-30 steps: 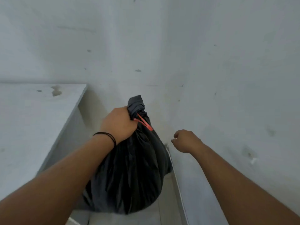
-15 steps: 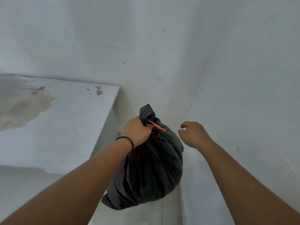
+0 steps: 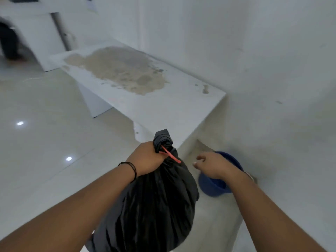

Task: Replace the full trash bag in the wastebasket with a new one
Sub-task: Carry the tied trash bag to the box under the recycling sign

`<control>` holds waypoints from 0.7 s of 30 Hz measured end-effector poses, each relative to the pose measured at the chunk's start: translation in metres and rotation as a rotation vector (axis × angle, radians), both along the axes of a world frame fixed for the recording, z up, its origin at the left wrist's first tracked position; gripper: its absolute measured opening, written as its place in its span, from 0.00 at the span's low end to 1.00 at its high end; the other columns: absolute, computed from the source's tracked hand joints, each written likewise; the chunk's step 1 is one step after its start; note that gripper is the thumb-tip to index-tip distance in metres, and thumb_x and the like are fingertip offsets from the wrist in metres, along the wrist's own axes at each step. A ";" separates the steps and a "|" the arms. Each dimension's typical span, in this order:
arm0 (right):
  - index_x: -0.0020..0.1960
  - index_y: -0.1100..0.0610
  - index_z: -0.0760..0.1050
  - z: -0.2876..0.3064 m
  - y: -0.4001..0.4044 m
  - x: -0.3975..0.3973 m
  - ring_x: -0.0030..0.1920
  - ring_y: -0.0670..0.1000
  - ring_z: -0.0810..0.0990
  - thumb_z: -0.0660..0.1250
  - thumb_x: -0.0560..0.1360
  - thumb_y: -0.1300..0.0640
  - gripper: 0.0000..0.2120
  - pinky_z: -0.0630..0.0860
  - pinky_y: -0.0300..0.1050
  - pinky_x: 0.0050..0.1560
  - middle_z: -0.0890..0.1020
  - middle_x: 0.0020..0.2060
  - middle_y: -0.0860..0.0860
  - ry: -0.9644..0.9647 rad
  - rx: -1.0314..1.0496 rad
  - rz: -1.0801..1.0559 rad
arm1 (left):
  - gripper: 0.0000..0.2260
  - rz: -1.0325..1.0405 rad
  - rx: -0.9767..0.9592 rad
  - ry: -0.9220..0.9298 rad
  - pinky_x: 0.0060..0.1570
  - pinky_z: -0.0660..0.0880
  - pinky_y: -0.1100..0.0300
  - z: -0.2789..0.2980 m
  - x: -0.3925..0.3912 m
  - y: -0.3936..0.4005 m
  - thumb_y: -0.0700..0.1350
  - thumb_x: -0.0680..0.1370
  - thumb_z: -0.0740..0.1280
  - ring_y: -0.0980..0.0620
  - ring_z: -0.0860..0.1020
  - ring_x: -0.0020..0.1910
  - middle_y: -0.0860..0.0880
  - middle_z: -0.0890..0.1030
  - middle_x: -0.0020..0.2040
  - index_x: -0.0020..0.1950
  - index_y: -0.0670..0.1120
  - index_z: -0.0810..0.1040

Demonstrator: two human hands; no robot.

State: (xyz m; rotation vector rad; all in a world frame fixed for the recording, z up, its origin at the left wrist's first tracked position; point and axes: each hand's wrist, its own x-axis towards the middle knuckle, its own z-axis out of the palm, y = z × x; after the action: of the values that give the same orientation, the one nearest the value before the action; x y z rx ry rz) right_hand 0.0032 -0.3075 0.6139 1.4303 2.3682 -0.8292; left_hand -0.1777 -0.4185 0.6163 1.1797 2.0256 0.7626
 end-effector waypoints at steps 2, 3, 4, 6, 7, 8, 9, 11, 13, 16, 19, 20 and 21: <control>0.69 0.55 0.69 -0.005 -0.015 -0.041 0.66 0.52 0.72 0.61 0.76 0.47 0.23 0.67 0.43 0.62 0.73 0.67 0.52 0.039 -0.053 0.079 | 0.18 0.095 -0.027 0.000 0.28 0.60 0.60 -0.004 -0.037 -0.032 0.50 0.75 0.64 0.53 0.64 0.26 0.50 0.68 0.26 0.27 0.48 0.62; 0.69 0.54 0.68 -0.008 -0.021 -0.061 0.66 0.51 0.71 0.61 0.76 0.46 0.23 0.66 0.42 0.62 0.72 0.68 0.51 0.052 -0.057 0.116 | 0.19 0.140 -0.037 -0.003 0.28 0.60 0.60 -0.006 -0.056 -0.046 0.50 0.75 0.64 0.53 0.63 0.25 0.50 0.67 0.25 0.27 0.49 0.62; 0.69 0.53 0.69 -0.011 -0.026 -0.082 0.65 0.51 0.72 0.61 0.76 0.46 0.23 0.67 0.42 0.62 0.73 0.67 0.51 0.062 -0.052 0.149 | 0.19 0.186 -0.044 -0.004 0.29 0.60 0.59 -0.008 -0.075 -0.059 0.50 0.75 0.65 0.53 0.63 0.26 0.50 0.67 0.25 0.27 0.49 0.62; 0.68 0.52 0.70 -0.017 -0.035 -0.126 0.64 0.51 0.73 0.61 0.76 0.46 0.22 0.67 0.42 0.62 0.75 0.65 0.51 0.083 -0.029 0.193 | 0.18 0.279 -0.041 0.007 0.31 0.62 0.58 -0.013 -0.114 -0.084 0.50 0.75 0.65 0.51 0.65 0.27 0.49 0.69 0.27 0.28 0.48 0.64; 0.67 0.52 0.70 -0.020 -0.039 -0.148 0.64 0.51 0.73 0.61 0.76 0.47 0.21 0.67 0.42 0.62 0.75 0.65 0.51 0.096 -0.013 0.207 | 0.17 0.326 -0.032 0.017 0.32 0.63 0.58 -0.015 -0.135 -0.095 0.50 0.75 0.65 0.52 0.66 0.28 0.49 0.70 0.28 0.28 0.48 0.65; 0.67 0.53 0.70 -0.023 -0.042 -0.170 0.64 0.51 0.73 0.61 0.77 0.47 0.21 0.66 0.41 0.62 0.75 0.65 0.51 0.110 0.005 0.221 | 0.16 0.371 -0.015 0.024 0.32 0.64 0.59 -0.018 -0.156 -0.106 0.50 0.75 0.65 0.52 0.68 0.29 0.49 0.72 0.29 0.29 0.48 0.67; 0.67 0.53 0.70 -0.026 -0.045 -0.192 0.64 0.52 0.73 0.61 0.77 0.48 0.21 0.66 0.40 0.61 0.75 0.65 0.51 0.126 0.024 0.234 | 0.15 0.410 0.001 0.028 0.32 0.65 0.59 -0.021 -0.177 -0.116 0.50 0.74 0.65 0.52 0.68 0.29 0.49 0.73 0.29 0.30 0.48 0.68; 0.67 0.54 0.71 -0.033 -0.049 -0.236 0.64 0.51 0.73 0.60 0.77 0.49 0.20 0.66 0.39 0.60 0.75 0.65 0.52 0.152 0.054 0.264 | 0.12 0.480 0.013 0.028 0.35 0.67 0.60 -0.029 -0.222 -0.132 0.49 0.74 0.66 0.51 0.70 0.32 0.46 0.76 0.32 0.34 0.45 0.72; 0.66 0.55 0.72 -0.038 -0.051 -0.281 0.63 0.51 0.74 0.61 0.78 0.50 0.19 0.66 0.38 0.59 0.76 0.64 0.52 0.169 0.075 0.284 | 0.12 0.543 0.022 0.012 0.35 0.67 0.61 -0.037 -0.267 -0.145 0.50 0.74 0.66 0.51 0.70 0.32 0.45 0.77 0.35 0.38 0.42 0.74; 0.64 0.57 0.74 -0.044 -0.053 -0.351 0.63 0.52 0.74 0.62 0.77 0.51 0.18 0.66 0.38 0.59 0.77 0.62 0.54 0.202 0.088 0.303 | 0.15 0.601 0.036 -0.010 0.32 0.67 0.64 -0.043 -0.331 -0.158 0.54 0.73 0.69 0.55 0.69 0.30 0.49 0.76 0.32 0.37 0.44 0.74; 0.64 0.57 0.73 -0.044 -0.055 -0.419 0.64 0.52 0.73 0.61 0.78 0.51 0.18 0.65 0.39 0.61 0.76 0.63 0.54 0.213 0.078 0.328 | 0.14 0.644 0.058 -0.045 0.35 0.69 0.67 -0.043 -0.391 -0.167 0.56 0.70 0.72 0.56 0.76 0.36 0.51 0.80 0.38 0.42 0.45 0.79; 0.65 0.58 0.73 -0.044 -0.055 -0.441 0.64 0.52 0.73 0.61 0.78 0.52 0.18 0.65 0.39 0.61 0.76 0.63 0.54 0.213 0.077 0.338 | 0.14 0.651 0.061 -0.055 0.37 0.69 0.68 -0.042 -0.410 -0.169 0.56 0.70 0.72 0.56 0.77 0.39 0.51 0.81 0.40 0.44 0.46 0.80; 0.65 0.58 0.73 -0.043 -0.055 -0.463 0.64 0.52 0.73 0.61 0.78 0.52 0.18 0.65 0.38 0.61 0.76 0.63 0.54 0.217 0.074 0.343 | 0.15 0.657 0.060 -0.063 0.38 0.70 0.67 -0.041 -0.429 -0.170 0.56 0.69 0.73 0.55 0.78 0.41 0.50 0.81 0.42 0.46 0.46 0.80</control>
State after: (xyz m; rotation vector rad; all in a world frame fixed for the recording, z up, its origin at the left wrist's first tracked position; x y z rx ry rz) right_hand -0.4596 -0.3620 0.5707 0.9530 2.7257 -0.8454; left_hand -0.6069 -0.5883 0.5754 0.4887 2.3653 1.1540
